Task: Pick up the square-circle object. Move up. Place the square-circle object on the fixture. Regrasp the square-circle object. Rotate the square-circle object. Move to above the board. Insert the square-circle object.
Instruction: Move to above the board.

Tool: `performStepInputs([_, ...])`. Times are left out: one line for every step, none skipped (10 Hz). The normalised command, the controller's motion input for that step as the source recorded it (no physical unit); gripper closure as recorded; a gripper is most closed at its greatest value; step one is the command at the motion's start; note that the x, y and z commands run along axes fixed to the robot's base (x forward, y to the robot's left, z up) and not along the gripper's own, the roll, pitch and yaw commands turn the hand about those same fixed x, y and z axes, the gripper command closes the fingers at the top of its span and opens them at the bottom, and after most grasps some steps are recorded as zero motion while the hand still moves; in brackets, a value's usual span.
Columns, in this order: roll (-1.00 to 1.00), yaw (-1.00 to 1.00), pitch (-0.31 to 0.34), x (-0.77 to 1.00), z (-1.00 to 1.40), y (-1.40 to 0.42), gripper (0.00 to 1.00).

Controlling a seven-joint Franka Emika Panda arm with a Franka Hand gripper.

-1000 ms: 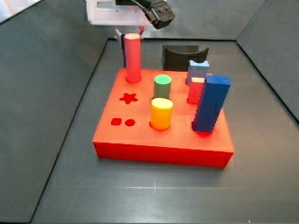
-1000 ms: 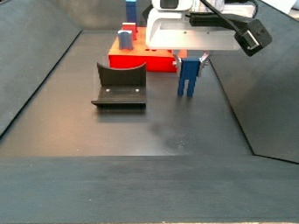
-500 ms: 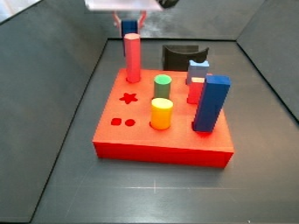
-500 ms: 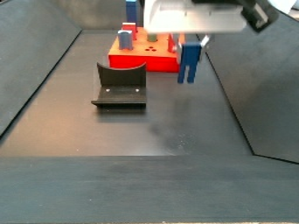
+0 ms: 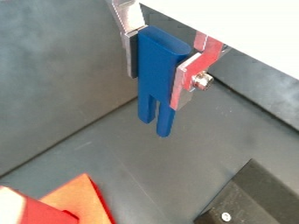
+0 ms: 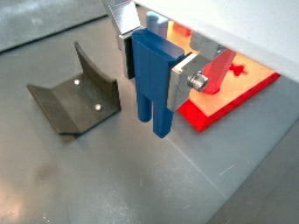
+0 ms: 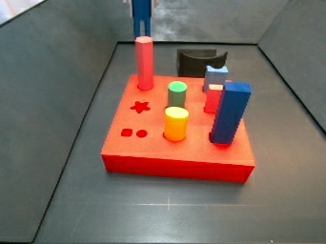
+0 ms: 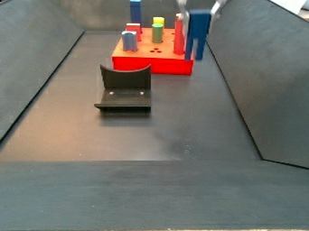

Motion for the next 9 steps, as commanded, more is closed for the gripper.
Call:
performStepInputs([0.09, 0.03, 0.084, 0.05, 1.0, -0.08, 1.0])
performStepInputs([0.11, 0.03, 0.088, 0.05, 1.0, -0.08, 1.0])
performStepInputs([0.11, 0.03, 0.086, 0.05, 1.0, -0.08, 1.0])
performStepInputs([0.12, 0.03, 0.085, 0.05, 1.0, -0.07, 1.0])
performStepInputs([0.12, 0.03, 0.081, 0.05, 1.0, -0.07, 1.0])
performStepInputs([0.11, 0.03, 0.081, 0.04, 1.0, -0.07, 1.0])
performStepInputs([0.11, 0.03, 0.082, 0.04, 1.0, -0.06, 1.0])
performStepInputs([0.11, 0.03, 0.083, 0.04, 1.0, -0.06, 1.0])
performStepInputs([0.11, 0.03, 0.085, 0.04, 1.0, -0.05, 1.0])
